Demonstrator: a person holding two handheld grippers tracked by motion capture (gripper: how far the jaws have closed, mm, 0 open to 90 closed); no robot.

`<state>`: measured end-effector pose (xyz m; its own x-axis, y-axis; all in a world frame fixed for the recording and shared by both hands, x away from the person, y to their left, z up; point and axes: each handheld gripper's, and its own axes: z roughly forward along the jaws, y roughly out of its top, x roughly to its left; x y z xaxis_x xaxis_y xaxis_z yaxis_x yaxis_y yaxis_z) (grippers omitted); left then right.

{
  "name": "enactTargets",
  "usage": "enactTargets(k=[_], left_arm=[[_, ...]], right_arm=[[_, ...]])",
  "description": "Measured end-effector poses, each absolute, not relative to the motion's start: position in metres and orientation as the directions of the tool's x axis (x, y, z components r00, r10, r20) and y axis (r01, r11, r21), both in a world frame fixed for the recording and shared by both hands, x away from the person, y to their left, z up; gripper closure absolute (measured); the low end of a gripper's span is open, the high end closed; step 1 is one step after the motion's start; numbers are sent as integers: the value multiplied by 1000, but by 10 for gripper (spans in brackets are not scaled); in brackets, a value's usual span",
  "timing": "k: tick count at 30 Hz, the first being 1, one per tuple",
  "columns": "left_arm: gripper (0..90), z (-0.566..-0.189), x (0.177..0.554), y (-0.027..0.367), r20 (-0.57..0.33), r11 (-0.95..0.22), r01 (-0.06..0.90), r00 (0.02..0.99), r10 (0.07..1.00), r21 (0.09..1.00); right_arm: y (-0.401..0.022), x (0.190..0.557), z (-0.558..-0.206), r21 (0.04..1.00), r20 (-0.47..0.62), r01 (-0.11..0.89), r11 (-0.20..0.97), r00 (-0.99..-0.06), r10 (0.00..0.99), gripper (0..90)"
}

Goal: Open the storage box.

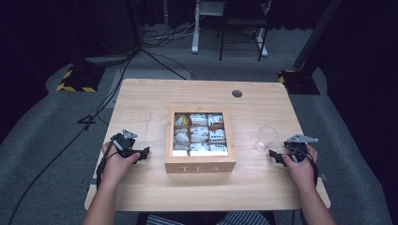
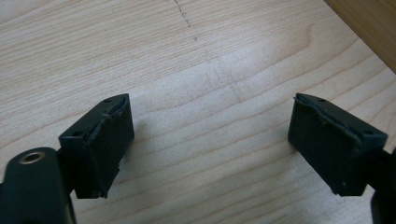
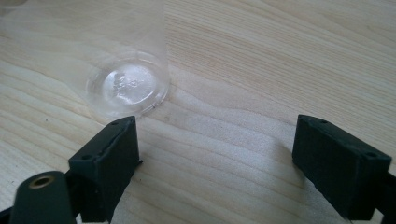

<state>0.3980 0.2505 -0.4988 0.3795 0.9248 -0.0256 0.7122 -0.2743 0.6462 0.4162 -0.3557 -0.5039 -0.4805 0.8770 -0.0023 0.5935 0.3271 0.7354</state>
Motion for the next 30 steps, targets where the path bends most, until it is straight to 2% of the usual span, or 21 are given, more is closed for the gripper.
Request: enactTargets(k=[4, 6, 11, 21, 30], left_arm=[[185, -496, 397, 252, -25, -283, 725, 381, 924, 628], [242, -492, 396, 254, -25, -284, 743, 374, 927, 606], [255, -482, 388, 258, -44, -278, 740, 383, 923, 613], [255, -458, 377, 249, -26, -322, 709, 433, 901, 627], [256, -428, 360, 232, 1, -372, 638, 503, 864, 674]], right_arm=[[-356, 416, -504, 735, -3, 593, 328, -481, 877, 148], [-356, 416, -504, 736, -2, 593, 327, -481, 877, 149], [-356, 416, -504, 736, -2, 593, 327, -481, 877, 149], [-356, 416, -504, 735, -2, 593, 328, -481, 877, 149], [-356, 416, -504, 735, -2, 593, 328, -481, 877, 149]])
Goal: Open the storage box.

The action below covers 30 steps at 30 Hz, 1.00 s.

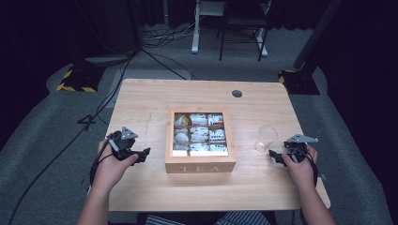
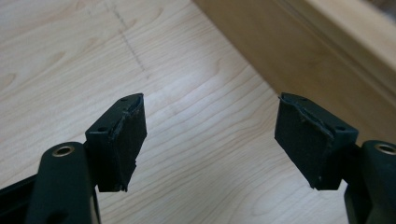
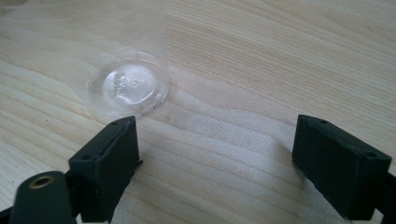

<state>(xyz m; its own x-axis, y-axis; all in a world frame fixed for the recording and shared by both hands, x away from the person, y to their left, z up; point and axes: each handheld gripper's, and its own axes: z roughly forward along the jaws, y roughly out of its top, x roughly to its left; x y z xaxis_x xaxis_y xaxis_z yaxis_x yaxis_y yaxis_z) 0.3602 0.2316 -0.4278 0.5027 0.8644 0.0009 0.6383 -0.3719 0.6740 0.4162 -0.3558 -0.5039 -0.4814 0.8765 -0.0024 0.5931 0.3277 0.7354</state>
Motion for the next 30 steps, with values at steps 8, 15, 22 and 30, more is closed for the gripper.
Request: enactTargets(k=[8, 15, 22, 30], left_arm=[[257, -407, 346, 212, -20, -399, 579, 584, 812, 711], [248, -401, 338, 197, -29, -430, 548, 640, 768, 718], [231, -401, 332, 182, -43, -460, 521, 694, 719, 719], [230, -419, 335, 168, -56, -515, 540, 724, 687, 666]], right_arm=[[-356, 416, -504, 735, -2, 593, 328, -481, 876, 149], [-356, 416, -504, 735, -2, 593, 328, -481, 876, 149], [-356, 416, -504, 735, -2, 593, 328, -481, 877, 149], [-356, 416, -504, 736, -2, 593, 328, -481, 876, 149]])
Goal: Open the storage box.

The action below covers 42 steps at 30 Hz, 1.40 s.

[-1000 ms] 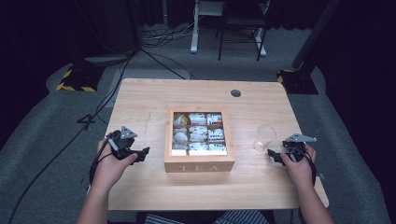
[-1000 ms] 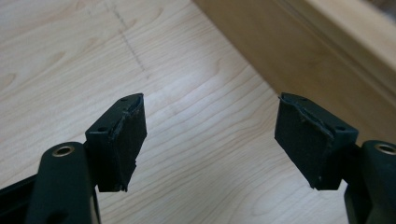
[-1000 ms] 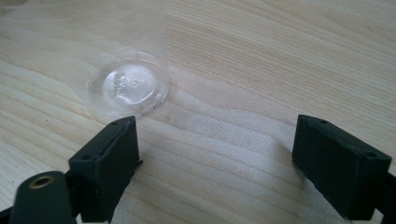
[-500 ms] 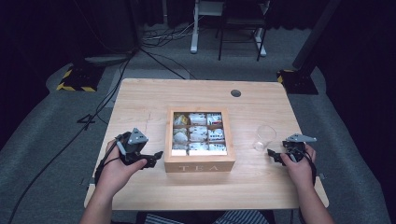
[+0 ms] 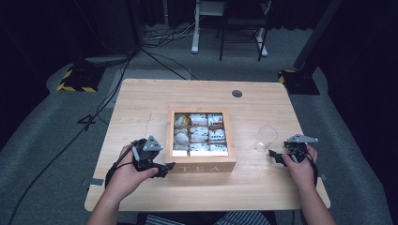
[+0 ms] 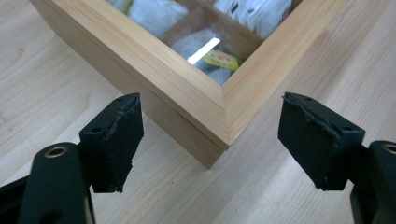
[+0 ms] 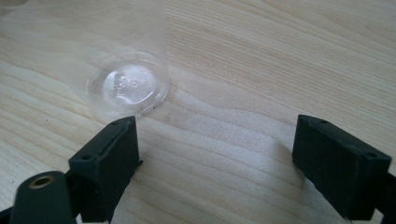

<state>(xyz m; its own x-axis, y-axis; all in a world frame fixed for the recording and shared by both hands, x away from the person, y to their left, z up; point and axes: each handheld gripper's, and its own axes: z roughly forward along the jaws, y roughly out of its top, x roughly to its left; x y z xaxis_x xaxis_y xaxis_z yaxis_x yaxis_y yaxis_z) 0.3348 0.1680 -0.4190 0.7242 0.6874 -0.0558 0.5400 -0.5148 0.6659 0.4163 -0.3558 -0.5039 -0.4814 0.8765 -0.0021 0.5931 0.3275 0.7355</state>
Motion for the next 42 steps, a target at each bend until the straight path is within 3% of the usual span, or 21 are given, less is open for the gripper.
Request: enactTargets(k=[25, 42], left_arm=[[511, -422, 336, 160, -1, -618, 540, 753, 658, 572], [549, -416, 330, 156, 91, -656, 504, 751, 654, 562]], right_arm=[[-356, 416, -504, 735, -2, 592, 331, -486, 874, 149], [-356, 417, -504, 735, -3, 592, 331, -486, 874, 149]])
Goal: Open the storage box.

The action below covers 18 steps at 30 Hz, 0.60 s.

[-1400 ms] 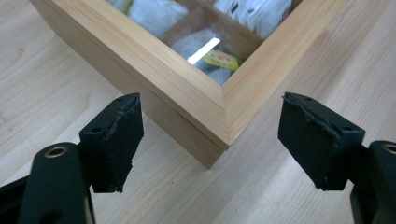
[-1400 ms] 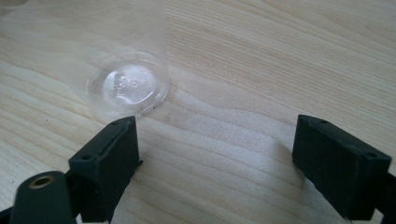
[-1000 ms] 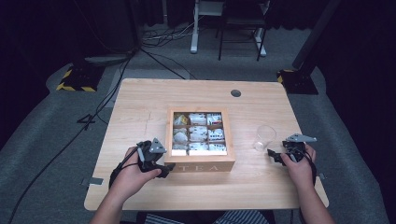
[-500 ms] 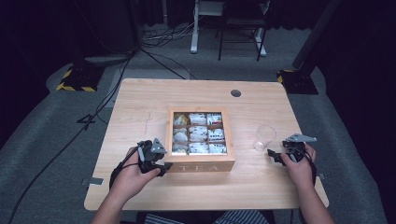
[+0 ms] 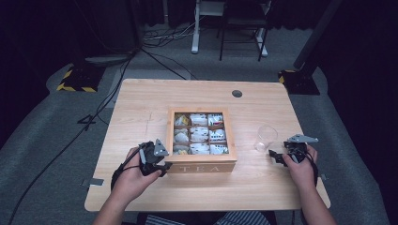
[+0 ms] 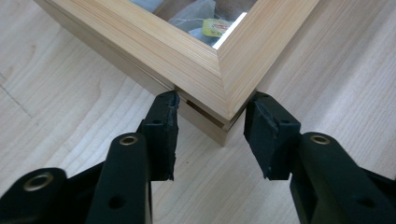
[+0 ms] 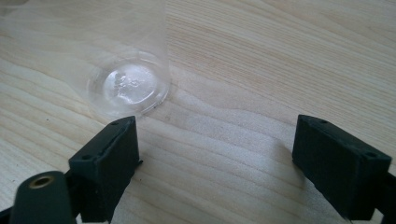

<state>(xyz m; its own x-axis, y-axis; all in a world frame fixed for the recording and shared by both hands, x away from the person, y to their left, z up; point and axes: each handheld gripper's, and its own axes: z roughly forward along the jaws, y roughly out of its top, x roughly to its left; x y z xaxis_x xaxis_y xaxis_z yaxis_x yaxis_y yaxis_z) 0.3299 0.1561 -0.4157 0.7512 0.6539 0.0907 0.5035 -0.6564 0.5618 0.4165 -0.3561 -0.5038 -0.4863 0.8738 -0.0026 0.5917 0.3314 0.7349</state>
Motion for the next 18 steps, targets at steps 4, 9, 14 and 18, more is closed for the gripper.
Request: enactTargets(k=[4, 9, 14, 18], left_arm=[[538, -412, 328, 156, 109, -653, 490, 746, 656, 578], [514, -408, 327, 157, 110, -637, 479, 742, 662, 604], [444, -404, 327, 159, 99, -607, 466, 735, 670, 644], [397, -400, 328, 159, 109, -591, 448, 728, 676, 671]], right_arm=[[-356, 417, -504, 735, -2, 592, 331, -486, 874, 148], [-356, 417, -504, 735, -2, 592, 331, -486, 874, 149], [-356, 417, -504, 735, -3, 592, 331, -486, 874, 149], [-356, 416, -504, 735, -3, 591, 331, -486, 874, 148]])
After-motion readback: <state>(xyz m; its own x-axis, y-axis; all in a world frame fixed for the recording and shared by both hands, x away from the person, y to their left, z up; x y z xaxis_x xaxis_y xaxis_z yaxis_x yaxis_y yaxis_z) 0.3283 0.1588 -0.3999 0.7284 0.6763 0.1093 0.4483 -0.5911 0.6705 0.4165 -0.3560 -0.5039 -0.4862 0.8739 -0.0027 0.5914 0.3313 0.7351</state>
